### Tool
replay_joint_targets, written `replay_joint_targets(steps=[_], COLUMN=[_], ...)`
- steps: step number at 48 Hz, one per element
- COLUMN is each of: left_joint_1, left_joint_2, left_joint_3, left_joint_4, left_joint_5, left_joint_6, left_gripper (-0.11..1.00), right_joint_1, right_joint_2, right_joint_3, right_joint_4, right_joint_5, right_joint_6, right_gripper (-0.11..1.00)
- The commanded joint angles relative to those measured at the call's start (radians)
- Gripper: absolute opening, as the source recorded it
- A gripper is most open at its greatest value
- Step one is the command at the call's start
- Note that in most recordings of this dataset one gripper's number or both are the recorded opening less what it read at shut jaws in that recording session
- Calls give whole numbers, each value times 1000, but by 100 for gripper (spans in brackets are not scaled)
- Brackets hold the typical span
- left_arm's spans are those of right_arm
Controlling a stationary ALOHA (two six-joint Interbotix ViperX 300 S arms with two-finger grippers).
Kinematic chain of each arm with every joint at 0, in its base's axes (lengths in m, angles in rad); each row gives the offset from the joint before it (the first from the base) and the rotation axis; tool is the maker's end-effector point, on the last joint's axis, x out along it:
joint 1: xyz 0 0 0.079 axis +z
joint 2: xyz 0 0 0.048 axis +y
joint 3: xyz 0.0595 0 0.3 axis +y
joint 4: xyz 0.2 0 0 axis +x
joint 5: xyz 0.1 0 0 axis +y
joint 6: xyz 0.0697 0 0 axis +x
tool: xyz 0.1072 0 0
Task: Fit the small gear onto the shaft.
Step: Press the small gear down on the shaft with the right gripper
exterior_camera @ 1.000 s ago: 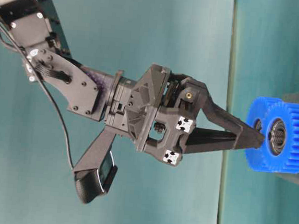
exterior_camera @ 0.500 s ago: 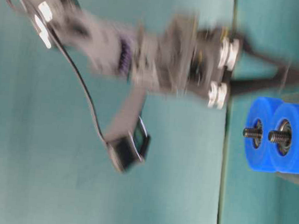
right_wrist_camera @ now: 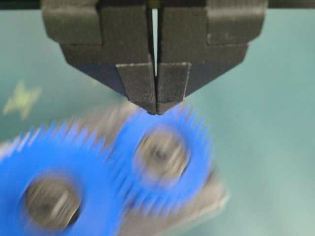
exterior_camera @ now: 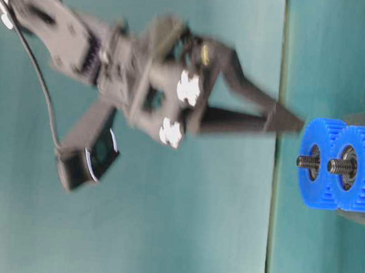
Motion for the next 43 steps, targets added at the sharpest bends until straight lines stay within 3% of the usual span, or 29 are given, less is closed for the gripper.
replay_joint_targets(steps=[1, 9, 16, 27, 35, 43], left_joint_1=[0, 0, 0, 0, 0, 0], left_joint_2=[-3, -3, -3, -3, -3, -3], left_joint_3=[-18, -18, -18, -14, -12, -11], left_joint_4=[2, 3, 3, 3, 3, 3], left_joint_5=[-9, -11, -9, -11, -11, -11], left_joint_6=[0, 0, 0, 0, 2, 0], left_gripper=[0, 0, 0, 0, 0, 0], right_joint_1=[-8, -23, -21, -11, 49, 87], right_joint_2=[14, 84, 107, 58, -28, -132], right_joint_3=[-49, -101, -91, 12, 91, 166], right_joint_4=[0, 0, 0, 6, 41, 43], right_joint_5=[-21, -20, 11, 43, 61, 81], right_joint_6=[-21, -31, -35, -26, 2, 12], right_gripper=[-1, -1, -1, -1, -1, -1])
